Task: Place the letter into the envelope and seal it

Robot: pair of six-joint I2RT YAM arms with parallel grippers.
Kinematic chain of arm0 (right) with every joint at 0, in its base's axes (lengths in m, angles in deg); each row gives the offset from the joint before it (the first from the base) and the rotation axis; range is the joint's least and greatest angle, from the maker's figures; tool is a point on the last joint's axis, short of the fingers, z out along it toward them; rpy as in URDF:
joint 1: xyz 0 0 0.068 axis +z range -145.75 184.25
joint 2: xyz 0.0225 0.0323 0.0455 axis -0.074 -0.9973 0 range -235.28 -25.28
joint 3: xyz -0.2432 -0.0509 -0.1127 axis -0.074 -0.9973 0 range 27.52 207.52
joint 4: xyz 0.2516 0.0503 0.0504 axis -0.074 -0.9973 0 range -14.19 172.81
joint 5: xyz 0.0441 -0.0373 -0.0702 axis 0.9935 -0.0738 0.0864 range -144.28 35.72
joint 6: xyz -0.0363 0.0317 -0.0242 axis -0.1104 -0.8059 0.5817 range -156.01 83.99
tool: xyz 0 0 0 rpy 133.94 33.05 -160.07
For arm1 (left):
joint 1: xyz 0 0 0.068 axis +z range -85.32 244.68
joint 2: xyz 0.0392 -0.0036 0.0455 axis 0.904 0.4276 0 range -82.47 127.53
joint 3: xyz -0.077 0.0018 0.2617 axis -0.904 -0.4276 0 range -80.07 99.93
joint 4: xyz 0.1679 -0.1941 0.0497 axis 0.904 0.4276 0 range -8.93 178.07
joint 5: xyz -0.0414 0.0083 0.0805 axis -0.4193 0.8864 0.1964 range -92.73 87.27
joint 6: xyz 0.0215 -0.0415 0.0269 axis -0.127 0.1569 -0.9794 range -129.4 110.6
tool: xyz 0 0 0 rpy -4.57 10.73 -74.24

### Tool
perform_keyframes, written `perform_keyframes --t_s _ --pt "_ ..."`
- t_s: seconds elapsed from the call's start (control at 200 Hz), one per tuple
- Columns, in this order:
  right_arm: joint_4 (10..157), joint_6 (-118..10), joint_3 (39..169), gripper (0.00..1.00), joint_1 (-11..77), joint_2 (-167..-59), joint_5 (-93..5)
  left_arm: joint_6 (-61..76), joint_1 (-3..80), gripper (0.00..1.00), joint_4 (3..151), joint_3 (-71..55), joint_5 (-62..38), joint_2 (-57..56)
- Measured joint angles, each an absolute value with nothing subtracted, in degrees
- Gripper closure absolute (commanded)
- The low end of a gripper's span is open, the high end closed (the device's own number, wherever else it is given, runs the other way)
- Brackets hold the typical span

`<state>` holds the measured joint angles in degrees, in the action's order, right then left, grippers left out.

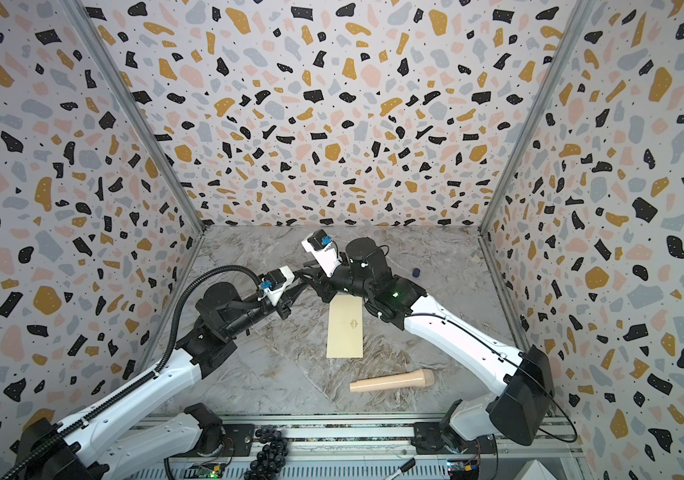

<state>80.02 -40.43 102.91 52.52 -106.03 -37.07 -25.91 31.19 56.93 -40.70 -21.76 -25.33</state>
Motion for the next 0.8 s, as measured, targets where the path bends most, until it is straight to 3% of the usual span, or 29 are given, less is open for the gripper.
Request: perform_keyframes --t_s 0.19,0.31,0.526,0.671,0.801 --pt "79.7 -40.4 103.0 0.95 52.6 -106.2 -37.3 -24.9 31.2 1.0 58.0 -39.8 -21.8 -24.5" --pt "79.7 -40.4 103.2 0.97 52.6 -106.2 -37.5 -24.4 31.2 0.77 58.4 -39.2 -21.9 -24.1" --pt "79.1 -40.2 103.2 0.97 51.9 -106.1 -37.2 -23.7 31.2 0.54 58.6 -39.1 -22.4 -23.8" --pt "78.8 -40.5 103.2 0.98 50.4 -105.3 -35.6 -23.7 31.2 0.52 58.7 -39.1 -23.2 -23.4" --pt "79.0 -41.2 103.0 0.98 49.1 -104.1 -33.9 -23.7 31.2 0.57 58.8 -39.1 -23.3 -22.9"
